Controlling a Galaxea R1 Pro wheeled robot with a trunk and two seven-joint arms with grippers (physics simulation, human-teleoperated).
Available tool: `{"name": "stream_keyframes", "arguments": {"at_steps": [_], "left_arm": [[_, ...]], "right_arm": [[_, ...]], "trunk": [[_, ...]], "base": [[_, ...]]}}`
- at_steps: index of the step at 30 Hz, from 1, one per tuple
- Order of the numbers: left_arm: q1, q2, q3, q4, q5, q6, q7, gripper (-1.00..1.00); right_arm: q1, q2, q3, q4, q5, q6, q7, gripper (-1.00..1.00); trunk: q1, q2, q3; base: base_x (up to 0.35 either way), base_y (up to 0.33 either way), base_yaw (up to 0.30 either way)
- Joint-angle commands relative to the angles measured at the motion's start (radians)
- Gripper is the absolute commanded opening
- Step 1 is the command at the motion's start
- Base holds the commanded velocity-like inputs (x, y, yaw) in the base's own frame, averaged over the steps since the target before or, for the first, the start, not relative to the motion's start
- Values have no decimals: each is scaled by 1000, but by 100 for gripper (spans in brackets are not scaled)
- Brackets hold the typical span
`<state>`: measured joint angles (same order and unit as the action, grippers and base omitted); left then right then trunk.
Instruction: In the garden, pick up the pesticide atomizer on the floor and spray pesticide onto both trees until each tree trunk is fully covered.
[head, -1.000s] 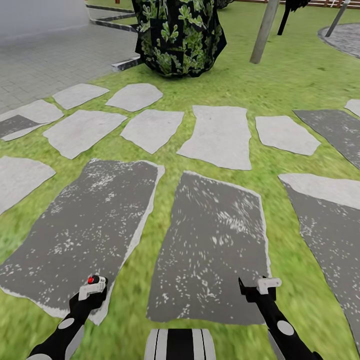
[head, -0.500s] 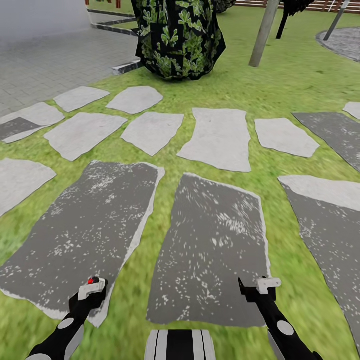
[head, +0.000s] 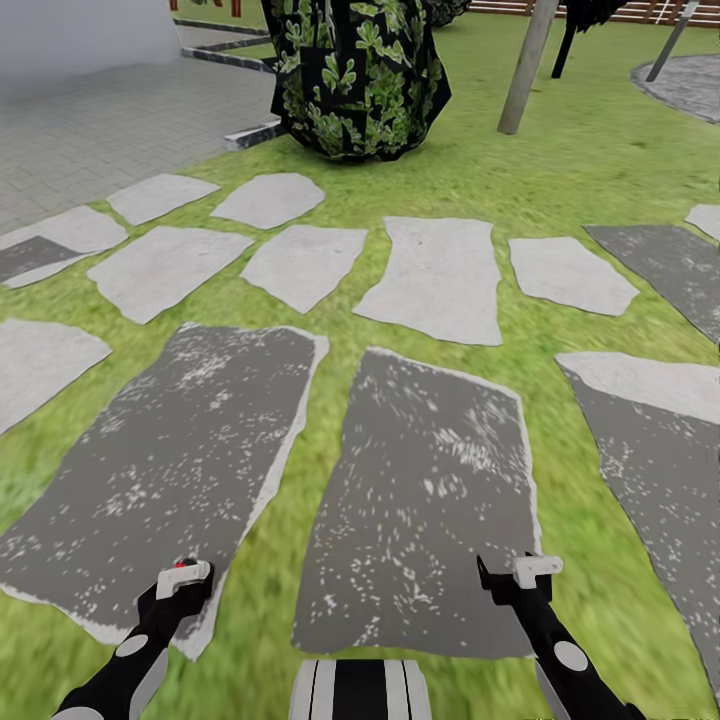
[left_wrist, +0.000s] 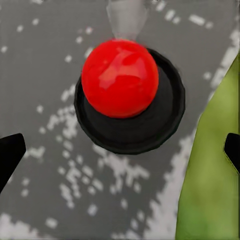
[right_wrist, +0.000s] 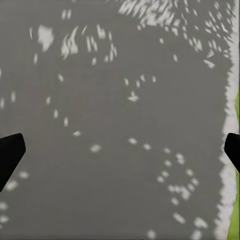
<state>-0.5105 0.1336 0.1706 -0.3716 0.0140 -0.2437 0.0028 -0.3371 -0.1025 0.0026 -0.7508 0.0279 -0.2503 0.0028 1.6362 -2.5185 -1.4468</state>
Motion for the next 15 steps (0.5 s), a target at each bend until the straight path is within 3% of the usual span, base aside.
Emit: {"name": "stream_keyframes", "arguments": {"at_steps": [1,5,15], "left_arm": [[0,0,1,1,1,-3,0,100],[0,0,1,0,1,-3,0,100],[0,1,1,0,1,-3,0,100]], "right_arm": [[0,0,0,1,3,-3,0,100],[0,0,0,1,3,-3,0,100],[0,0,0,1,3,-3,0,100]], "trunk": [[0,0,0],[0,0,2],[0,0,2]], "base": [[0,0,-107],[0,0,-105],[11,0,-10]]}}
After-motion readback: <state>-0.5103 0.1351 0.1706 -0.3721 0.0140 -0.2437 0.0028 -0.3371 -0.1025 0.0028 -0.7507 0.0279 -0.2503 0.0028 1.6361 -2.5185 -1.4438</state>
